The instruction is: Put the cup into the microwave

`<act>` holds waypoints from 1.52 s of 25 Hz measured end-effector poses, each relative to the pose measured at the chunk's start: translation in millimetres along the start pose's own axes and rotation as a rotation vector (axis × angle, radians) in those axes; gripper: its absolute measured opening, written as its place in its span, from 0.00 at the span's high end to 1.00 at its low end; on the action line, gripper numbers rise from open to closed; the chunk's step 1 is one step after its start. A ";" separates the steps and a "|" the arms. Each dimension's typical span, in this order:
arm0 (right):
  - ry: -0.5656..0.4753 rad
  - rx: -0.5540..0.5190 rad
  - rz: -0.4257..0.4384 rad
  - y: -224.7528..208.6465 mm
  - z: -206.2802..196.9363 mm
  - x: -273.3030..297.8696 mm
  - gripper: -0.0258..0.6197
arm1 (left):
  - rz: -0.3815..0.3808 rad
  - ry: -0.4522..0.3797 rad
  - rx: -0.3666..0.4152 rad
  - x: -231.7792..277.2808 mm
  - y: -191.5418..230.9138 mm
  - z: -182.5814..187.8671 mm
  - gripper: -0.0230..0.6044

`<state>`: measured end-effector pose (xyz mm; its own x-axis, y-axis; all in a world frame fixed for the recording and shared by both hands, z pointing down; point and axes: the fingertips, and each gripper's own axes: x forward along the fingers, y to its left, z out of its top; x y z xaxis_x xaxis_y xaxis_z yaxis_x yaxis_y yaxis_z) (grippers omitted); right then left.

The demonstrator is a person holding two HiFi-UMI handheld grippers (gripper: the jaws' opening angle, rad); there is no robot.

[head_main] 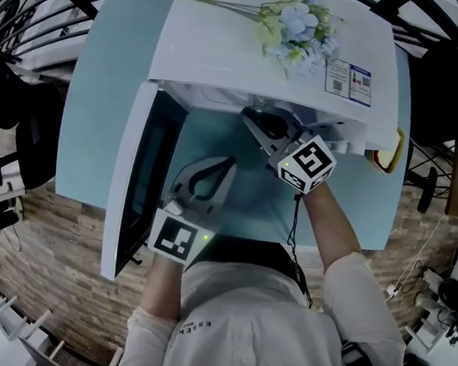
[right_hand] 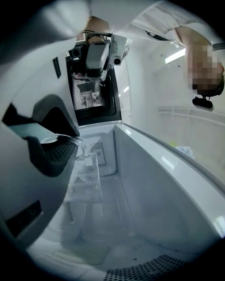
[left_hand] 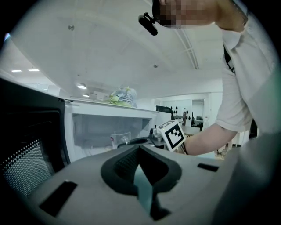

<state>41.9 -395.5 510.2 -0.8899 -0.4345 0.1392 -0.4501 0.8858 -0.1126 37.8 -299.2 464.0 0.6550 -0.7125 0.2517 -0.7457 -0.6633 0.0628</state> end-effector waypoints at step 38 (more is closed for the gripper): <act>0.093 0.078 -0.387 -6.0 2.6 -89.1 0.72 | -0.001 -0.043 -0.009 -29.3 -26.4 42.2 0.96</act>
<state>123.7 -362.6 495.9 -0.6444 -0.7138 0.2744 -0.7582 0.6429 -0.1081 43.5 -270.5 414.2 0.6603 -0.7212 0.2095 -0.7459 -0.6621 0.0719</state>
